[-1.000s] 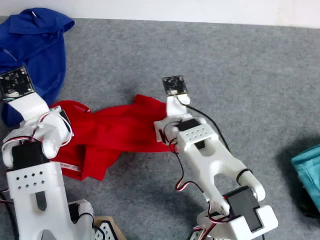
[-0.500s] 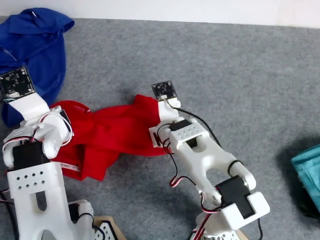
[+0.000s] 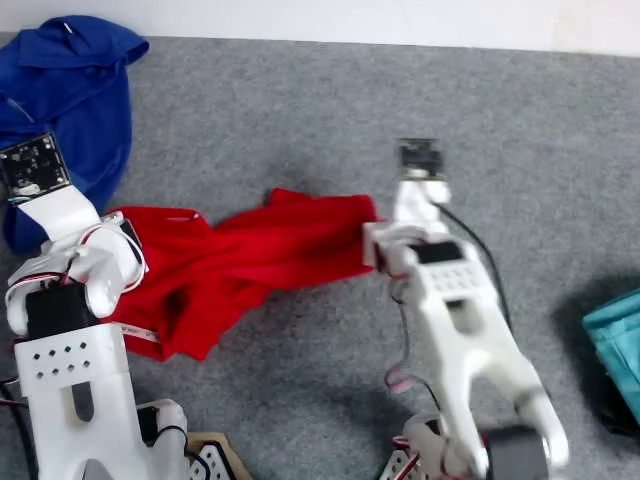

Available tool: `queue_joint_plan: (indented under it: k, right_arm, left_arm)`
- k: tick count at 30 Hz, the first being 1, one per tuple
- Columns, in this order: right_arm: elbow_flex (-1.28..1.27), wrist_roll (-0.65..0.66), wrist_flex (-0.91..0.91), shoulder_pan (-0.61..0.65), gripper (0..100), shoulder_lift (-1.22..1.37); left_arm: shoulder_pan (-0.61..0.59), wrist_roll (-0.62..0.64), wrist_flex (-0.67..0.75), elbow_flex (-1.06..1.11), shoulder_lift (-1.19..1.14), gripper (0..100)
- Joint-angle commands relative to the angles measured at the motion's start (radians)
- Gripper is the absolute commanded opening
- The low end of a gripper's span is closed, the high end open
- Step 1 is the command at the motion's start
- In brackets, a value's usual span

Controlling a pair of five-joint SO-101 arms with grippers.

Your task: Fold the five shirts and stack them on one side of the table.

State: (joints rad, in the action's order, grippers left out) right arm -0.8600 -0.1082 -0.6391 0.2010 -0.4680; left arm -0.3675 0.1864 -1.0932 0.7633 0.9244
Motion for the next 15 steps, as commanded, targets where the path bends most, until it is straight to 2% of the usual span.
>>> queue_joint_plan:
  k: [1, 5, 10, 15]
  right_arm:
    - [-0.079, -0.017, -0.007, -0.058, 0.6, -0.272]
    - [-0.211, -0.017, -0.010, -0.039, 0.6, -0.530]
    - [-0.277, -0.003, -0.166, -0.002, 0.6, -0.800]
    - [-0.286, 0.104, -0.361, 0.165, 0.6, -0.920]
  left_arm:
    - [-0.008, 0.011, 0.046, -0.024, 0.015, 1]
    - [-0.008, 0.012, 0.046, -0.054, 0.015, 1]
    - [-0.008, 0.012, 0.046, -0.064, 0.015, 1]
    - [-0.007, 0.012, 0.046, -0.058, 0.015, 1]
